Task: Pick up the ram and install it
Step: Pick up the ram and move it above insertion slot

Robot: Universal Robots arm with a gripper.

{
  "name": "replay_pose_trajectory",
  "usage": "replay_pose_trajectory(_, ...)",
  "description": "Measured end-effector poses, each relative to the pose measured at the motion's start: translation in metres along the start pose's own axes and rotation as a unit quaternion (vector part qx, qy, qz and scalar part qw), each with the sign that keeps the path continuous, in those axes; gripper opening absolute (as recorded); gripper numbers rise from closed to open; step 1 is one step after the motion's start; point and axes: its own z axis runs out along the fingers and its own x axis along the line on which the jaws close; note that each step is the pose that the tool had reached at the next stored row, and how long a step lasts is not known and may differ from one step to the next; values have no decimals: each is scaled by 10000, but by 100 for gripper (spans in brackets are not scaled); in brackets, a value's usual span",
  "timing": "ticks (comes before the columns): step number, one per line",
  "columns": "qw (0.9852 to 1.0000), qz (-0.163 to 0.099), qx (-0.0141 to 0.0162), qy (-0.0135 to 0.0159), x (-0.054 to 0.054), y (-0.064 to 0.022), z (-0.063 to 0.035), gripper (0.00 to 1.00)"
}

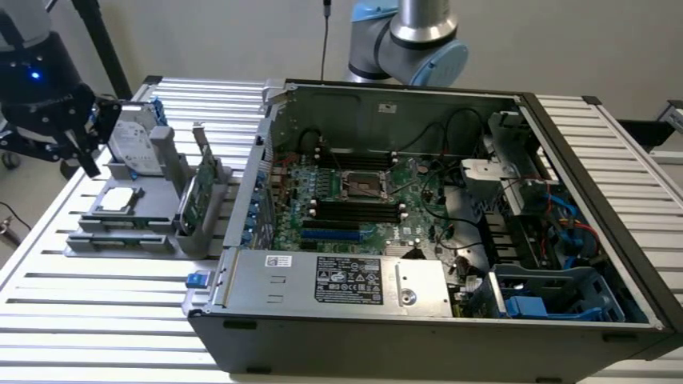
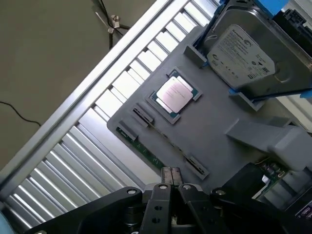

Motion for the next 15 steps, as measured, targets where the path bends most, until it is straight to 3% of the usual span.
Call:
replay_pose_trajectory(3,9996,-267,5,8,-1,0,16,11)
replay_pose_trajectory(7,9980,-634,11,18,-1,-1,38,11)
replay_pose_trajectory(11,9950,-996,18,27,-1,-1,61,11)
replay_pose_trajectory(15,9907,-1358,24,37,-2,-2,82,11)
